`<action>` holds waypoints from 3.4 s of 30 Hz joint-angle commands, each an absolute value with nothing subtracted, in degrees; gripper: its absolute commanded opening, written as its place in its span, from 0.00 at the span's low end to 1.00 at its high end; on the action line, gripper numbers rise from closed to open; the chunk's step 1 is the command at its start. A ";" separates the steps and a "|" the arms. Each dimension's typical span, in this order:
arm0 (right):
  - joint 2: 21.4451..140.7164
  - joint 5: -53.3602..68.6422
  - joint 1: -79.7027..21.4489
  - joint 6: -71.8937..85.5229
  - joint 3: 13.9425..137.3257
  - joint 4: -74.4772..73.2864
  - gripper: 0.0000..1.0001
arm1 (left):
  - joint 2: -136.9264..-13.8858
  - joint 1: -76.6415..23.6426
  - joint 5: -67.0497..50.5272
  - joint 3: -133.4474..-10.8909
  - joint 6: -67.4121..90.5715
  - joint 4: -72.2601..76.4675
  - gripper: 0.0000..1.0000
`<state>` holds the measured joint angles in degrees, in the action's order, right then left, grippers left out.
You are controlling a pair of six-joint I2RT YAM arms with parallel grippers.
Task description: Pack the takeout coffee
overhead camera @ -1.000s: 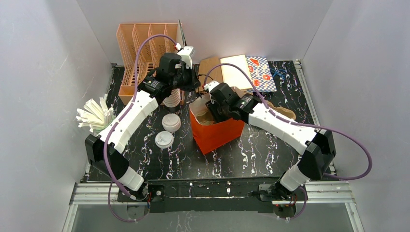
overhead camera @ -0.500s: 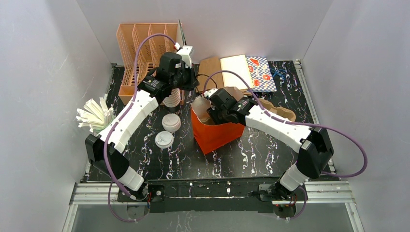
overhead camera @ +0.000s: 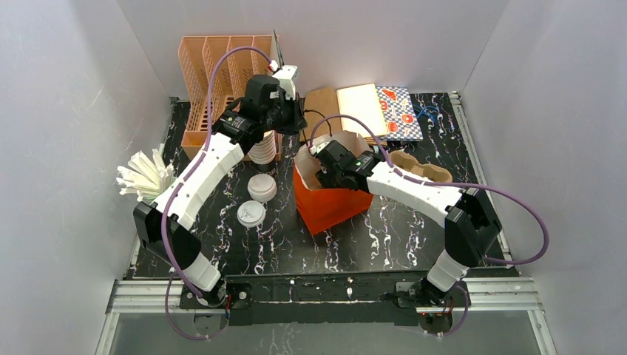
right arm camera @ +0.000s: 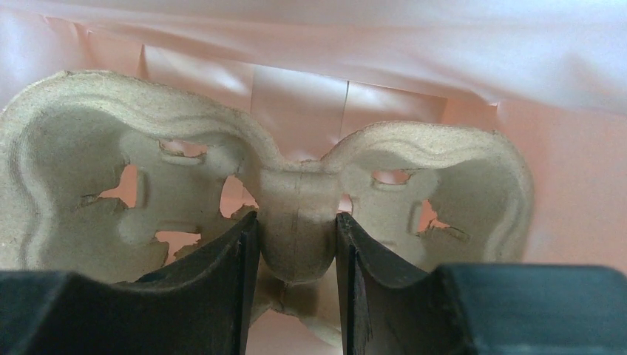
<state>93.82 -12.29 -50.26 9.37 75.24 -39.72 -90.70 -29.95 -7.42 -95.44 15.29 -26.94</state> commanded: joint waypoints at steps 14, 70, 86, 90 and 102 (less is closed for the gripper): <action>96.95 -18.24 -50.62 11.01 70.68 -36.72 0.31 | -89.91 -29.77 -10.30 -100.16 17.14 -28.58 0.00; 95.37 -14.50 -50.80 18.24 80.44 -44.12 0.32 | -63.17 -42.05 2.21 -68.04 43.99 -29.61 0.64; 95.61 -15.23 -50.77 18.80 79.94 -44.08 0.32 | -68.13 -42.43 -4.88 -70.37 43.94 -34.97 0.33; 96.07 -15.56 -50.79 19.49 80.00 -44.31 0.33 | -68.99 -42.50 -8.96 -70.91 41.84 -35.64 0.22; 99.16 -16.80 -50.33 22.31 81.85 -47.43 0.33 | -67.44 -42.55 -10.16 -72.32 39.95 -38.49 0.12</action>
